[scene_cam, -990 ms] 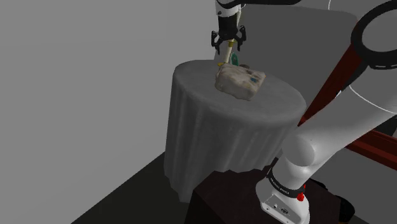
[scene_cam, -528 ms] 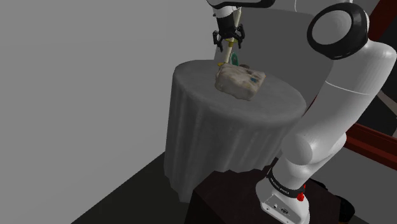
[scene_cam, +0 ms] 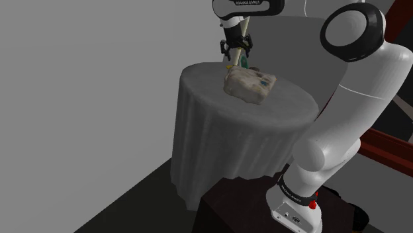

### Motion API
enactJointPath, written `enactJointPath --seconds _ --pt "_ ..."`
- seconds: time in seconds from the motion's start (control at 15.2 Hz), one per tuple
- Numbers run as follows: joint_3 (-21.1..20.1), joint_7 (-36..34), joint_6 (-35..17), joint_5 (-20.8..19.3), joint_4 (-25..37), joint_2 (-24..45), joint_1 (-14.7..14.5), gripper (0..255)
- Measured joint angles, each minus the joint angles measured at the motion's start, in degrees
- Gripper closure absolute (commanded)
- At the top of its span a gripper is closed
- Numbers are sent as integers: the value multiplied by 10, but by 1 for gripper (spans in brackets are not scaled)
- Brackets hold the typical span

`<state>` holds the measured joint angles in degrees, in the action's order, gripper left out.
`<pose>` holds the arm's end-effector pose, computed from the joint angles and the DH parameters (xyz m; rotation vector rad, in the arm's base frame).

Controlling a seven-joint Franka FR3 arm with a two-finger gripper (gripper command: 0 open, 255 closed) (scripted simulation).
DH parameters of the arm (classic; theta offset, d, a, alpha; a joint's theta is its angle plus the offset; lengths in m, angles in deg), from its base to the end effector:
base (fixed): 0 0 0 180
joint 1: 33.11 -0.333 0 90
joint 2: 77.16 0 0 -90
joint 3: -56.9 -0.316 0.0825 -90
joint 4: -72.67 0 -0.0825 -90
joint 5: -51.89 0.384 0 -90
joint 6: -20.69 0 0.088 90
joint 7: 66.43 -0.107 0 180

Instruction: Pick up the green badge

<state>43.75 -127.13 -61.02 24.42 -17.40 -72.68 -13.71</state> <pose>0.5490 -0.1200 0.5829 2.1832 -1.4677 0.0239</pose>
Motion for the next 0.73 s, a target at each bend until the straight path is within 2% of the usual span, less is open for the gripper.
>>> enactJointPath --seconds 0.73 --pt "0 1 2 0 3 1 0 255"
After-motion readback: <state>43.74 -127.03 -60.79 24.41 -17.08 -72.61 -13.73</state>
